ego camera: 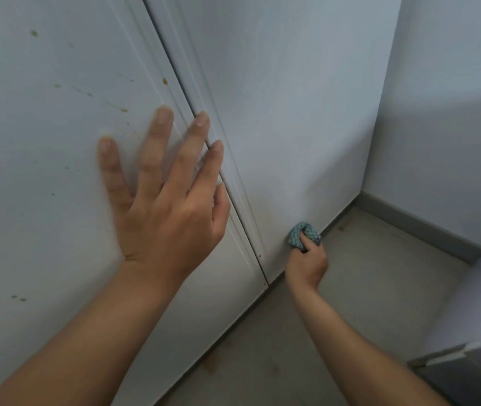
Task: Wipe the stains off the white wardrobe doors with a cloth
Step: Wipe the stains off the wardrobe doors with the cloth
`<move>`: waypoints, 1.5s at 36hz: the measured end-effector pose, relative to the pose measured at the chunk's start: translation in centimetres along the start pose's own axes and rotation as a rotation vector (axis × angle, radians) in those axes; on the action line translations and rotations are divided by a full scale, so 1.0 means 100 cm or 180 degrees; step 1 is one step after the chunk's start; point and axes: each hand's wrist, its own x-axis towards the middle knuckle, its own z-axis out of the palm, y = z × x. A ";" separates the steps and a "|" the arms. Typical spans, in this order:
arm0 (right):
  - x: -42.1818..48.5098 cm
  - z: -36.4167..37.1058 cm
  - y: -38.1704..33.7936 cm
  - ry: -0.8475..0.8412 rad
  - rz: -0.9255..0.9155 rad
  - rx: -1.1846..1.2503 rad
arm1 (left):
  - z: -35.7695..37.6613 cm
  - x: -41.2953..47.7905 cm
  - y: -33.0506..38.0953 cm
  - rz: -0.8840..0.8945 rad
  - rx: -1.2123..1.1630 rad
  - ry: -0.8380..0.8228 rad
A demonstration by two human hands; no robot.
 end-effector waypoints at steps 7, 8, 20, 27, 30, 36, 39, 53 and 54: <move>-0.060 0.008 -0.003 -0.0204 -0.0208 0.0133 | -0.001 0.000 0.000 -0.0016 0.0018 -0.0013; -0.071 0.009 0.002 -0.0290 -0.0275 0.0143 | 0.000 0.000 0.000 -0.0018 0.0021 -0.0014; 0.022 -0.015 -0.001 0.0362 0.0001 0.0865 | 0.000 0.000 0.000 -0.0026 -0.0037 0.0033; 0.195 -0.031 -0.054 0.1128 0.0226 0.1228 | 0.002 -0.002 0.000 -0.0060 -0.0040 0.0029; 0.229 -0.026 -0.081 0.1180 0.0132 0.1448 | 0.002 -0.001 0.002 -0.0061 -0.0017 0.0040; 0.245 -0.016 -0.099 0.0615 0.0050 0.1100 | 0.003 -0.001 0.002 -0.0051 -0.0050 0.0030; 0.237 -0.022 -0.089 0.0513 0.0145 0.0837 | 0.002 -0.002 0.000 -0.0026 -0.0055 0.0024; 0.171 -0.015 -0.079 0.0538 0.0128 0.0735 | 0.001 -0.002 0.001 -0.0002 -0.0033 -0.0046; 0.166 -0.013 -0.081 0.0552 0.0131 0.0781 | 0.001 -0.002 0.001 -0.0019 -0.0031 -0.0037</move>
